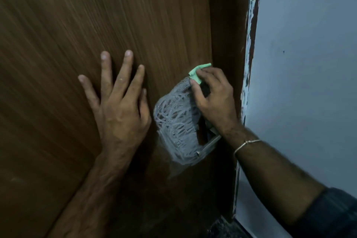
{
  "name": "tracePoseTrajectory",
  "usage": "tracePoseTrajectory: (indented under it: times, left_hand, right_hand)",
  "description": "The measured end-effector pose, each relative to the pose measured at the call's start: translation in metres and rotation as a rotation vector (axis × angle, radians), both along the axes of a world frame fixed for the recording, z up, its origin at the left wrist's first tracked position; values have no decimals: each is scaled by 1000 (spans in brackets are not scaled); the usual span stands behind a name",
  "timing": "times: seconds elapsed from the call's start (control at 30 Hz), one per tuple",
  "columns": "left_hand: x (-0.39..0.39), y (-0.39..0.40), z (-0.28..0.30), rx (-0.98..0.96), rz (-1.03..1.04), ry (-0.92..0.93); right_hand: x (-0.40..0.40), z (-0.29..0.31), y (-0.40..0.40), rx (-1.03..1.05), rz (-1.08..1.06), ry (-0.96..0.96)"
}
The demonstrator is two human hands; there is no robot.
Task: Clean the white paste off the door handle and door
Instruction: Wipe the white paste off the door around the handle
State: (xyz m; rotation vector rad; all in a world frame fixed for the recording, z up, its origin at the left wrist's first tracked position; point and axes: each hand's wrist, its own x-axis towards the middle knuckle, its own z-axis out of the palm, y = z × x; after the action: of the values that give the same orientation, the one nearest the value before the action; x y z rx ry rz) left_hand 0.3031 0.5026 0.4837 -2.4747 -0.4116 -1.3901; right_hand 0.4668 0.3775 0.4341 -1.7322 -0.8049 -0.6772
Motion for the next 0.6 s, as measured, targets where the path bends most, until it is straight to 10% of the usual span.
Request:
tracePoseTrajectory:
  times: [0.6]
  left_hand:
    - [4, 12, -13, 59, 58, -44]
  right_hand:
    - [-3, 4, 15, 51, -10, -40]
